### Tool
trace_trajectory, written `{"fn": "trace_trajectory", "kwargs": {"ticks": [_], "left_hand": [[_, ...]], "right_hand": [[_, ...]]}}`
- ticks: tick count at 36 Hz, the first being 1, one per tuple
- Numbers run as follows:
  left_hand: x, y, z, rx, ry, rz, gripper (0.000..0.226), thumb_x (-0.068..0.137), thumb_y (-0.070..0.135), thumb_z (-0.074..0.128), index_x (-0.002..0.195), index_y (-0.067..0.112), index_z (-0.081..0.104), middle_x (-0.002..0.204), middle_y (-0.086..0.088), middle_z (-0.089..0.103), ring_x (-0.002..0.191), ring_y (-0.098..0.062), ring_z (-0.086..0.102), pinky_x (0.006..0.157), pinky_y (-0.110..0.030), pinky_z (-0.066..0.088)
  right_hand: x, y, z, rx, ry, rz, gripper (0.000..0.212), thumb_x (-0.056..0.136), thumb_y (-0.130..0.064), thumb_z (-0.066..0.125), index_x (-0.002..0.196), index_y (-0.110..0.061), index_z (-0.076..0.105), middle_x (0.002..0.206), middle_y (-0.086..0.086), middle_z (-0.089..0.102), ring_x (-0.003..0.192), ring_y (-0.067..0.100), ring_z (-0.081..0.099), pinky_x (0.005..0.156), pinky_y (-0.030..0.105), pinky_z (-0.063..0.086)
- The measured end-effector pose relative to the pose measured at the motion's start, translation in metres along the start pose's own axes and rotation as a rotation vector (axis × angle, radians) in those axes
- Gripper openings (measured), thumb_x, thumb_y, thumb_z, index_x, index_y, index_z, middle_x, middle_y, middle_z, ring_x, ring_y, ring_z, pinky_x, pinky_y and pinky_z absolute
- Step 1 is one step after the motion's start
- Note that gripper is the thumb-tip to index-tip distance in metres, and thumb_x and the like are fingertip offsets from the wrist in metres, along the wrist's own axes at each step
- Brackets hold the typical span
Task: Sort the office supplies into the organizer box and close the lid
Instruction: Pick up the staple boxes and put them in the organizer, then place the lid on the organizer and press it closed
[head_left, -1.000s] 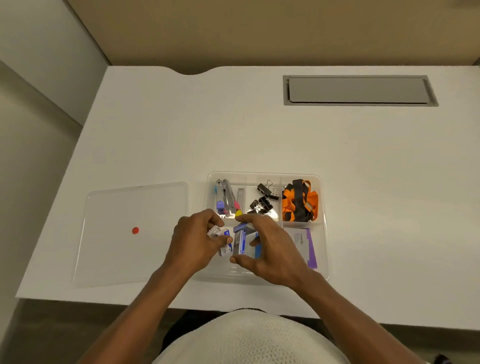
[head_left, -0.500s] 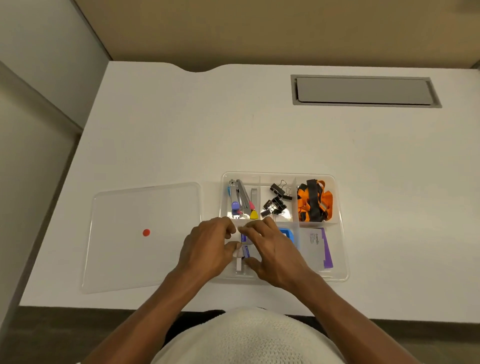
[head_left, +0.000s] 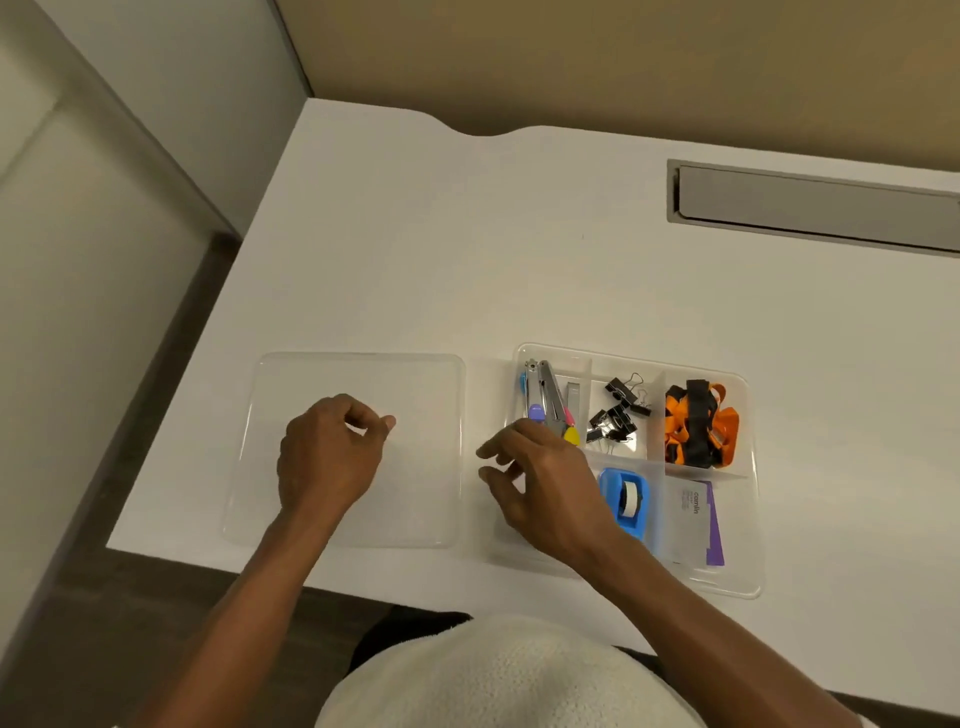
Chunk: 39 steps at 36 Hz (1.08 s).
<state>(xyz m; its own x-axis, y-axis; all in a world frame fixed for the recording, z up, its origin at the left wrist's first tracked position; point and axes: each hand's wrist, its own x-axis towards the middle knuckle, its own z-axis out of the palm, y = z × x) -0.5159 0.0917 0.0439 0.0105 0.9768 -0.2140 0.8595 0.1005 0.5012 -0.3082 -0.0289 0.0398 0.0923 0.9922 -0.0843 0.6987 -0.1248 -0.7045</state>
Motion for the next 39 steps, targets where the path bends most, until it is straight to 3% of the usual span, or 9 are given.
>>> {"fn": "trace_trajectory", "kwargs": {"ticks": [4, 7, 10, 14, 18, 22, 26, 32, 39], "left_hand": [[0.02, -0.034, -0.013, 0.065, 0.121, -0.136, 0.029, 0.089, 0.044, 0.078, 0.098, 0.017, 0.074, 0.11, -0.009, 0.074, 0.098, -0.031, 0.071, 0.076, -0.043, 0.059], [0.024, -0.051, -0.017, 0.11, 0.198, -0.235, 0.034, 0.09, 0.041, 0.078, 0.107, 0.012, 0.072, 0.12, -0.017, 0.07, 0.114, -0.039, 0.063, 0.081, -0.051, 0.058], [0.029, -0.07, -0.016, 0.205, 0.145, -0.352, 0.057, 0.086, 0.044, 0.081, 0.124, 0.005, 0.065, 0.132, -0.024, 0.06, 0.124, -0.044, 0.054, 0.09, -0.056, 0.054], [0.031, -0.09, -0.01, 0.211, 0.059, -0.448, 0.085, 0.083, 0.052, 0.081, 0.139, -0.004, 0.047, 0.14, -0.028, 0.052, 0.13, -0.048, 0.05, 0.103, -0.061, 0.049], [0.029, -0.099, -0.006, 0.176, 0.08, -0.434, 0.084, 0.082, 0.049, 0.082, 0.138, -0.003, 0.046, 0.141, -0.027, 0.05, 0.133, -0.047, 0.047, 0.102, -0.061, 0.048], [0.035, -0.103, -0.007, 0.11, 0.064, -0.473, 0.087, 0.082, 0.05, 0.083, 0.138, -0.006, 0.047, 0.142, -0.028, 0.049, 0.134, -0.046, 0.046, 0.106, -0.059, 0.047], [0.043, -0.111, -0.012, 0.081, 0.052, -0.534, 0.084, 0.081, 0.054, 0.082, 0.135, -0.005, 0.054, 0.139, -0.028, 0.051, 0.131, -0.045, 0.047, 0.105, -0.057, 0.048], [0.047, -0.116, -0.026, 0.015, 0.055, -0.521, 0.076, 0.084, 0.052, 0.08, 0.138, 0.004, 0.058, 0.143, -0.026, 0.05, 0.134, -0.044, 0.046, 0.105, -0.056, 0.047], [0.046, -0.102, -0.043, -0.075, 0.149, -0.447, 0.07, 0.083, 0.056, 0.079, 0.133, 0.009, 0.063, 0.14, -0.02, 0.057, 0.129, -0.042, 0.055, 0.101, -0.06, 0.053]], "right_hand": [[0.024, -0.02, 0.017, -0.08, -0.084, 0.062, 0.038, 0.091, -0.026, 0.071, 0.127, -0.017, 0.064, 0.117, 0.004, 0.066, 0.095, 0.02, 0.07, 0.08, 0.031, 0.055], [0.036, -0.034, 0.035, -0.181, -0.135, 0.143, 0.051, 0.093, -0.028, 0.068, 0.138, -0.009, 0.053, 0.12, 0.013, 0.063, 0.105, 0.031, 0.064, 0.083, 0.033, 0.047], [0.044, -0.044, 0.053, -0.22, -0.203, 0.212, 0.065, 0.095, -0.032, 0.066, 0.148, -0.005, 0.039, 0.129, 0.02, 0.055, 0.116, 0.034, 0.057, 0.092, 0.035, 0.047], [0.052, -0.049, 0.073, -0.216, -0.324, 0.338, 0.089, 0.093, -0.035, 0.07, 0.157, -0.003, 0.016, 0.159, 0.038, 0.02, 0.147, 0.053, 0.026, 0.117, 0.046, 0.037], [0.05, -0.051, 0.091, -0.211, -0.337, 0.393, 0.1, 0.091, -0.037, 0.07, 0.16, -0.006, 0.004, 0.163, 0.04, -0.003, 0.152, 0.057, -0.003, 0.126, 0.058, 0.017], [0.046, -0.055, 0.102, -0.101, -0.217, 0.434, 0.098, 0.086, -0.043, 0.074, 0.157, -0.012, 0.015, 0.163, 0.031, 0.008, 0.154, 0.05, 0.002, 0.124, 0.057, 0.021], [0.047, -0.058, 0.104, 0.046, -0.066, 0.466, 0.095, 0.076, -0.047, 0.08, 0.15, -0.018, 0.028, 0.152, 0.018, 0.028, 0.147, 0.037, 0.022, 0.117, 0.051, 0.038], [0.057, -0.068, 0.088, 0.288, 0.073, 0.463, 0.09, 0.075, -0.047, 0.084, 0.148, -0.025, 0.035, 0.154, 0.009, 0.029, 0.137, 0.028, 0.045, 0.107, 0.039, 0.048], [0.049, -0.081, 0.051, 0.302, 0.196, 0.339, 0.084, 0.076, -0.049, 0.082, 0.147, -0.031, 0.042, 0.154, 0.003, 0.032, 0.14, 0.022, 0.042, 0.107, 0.037, 0.047]]}}
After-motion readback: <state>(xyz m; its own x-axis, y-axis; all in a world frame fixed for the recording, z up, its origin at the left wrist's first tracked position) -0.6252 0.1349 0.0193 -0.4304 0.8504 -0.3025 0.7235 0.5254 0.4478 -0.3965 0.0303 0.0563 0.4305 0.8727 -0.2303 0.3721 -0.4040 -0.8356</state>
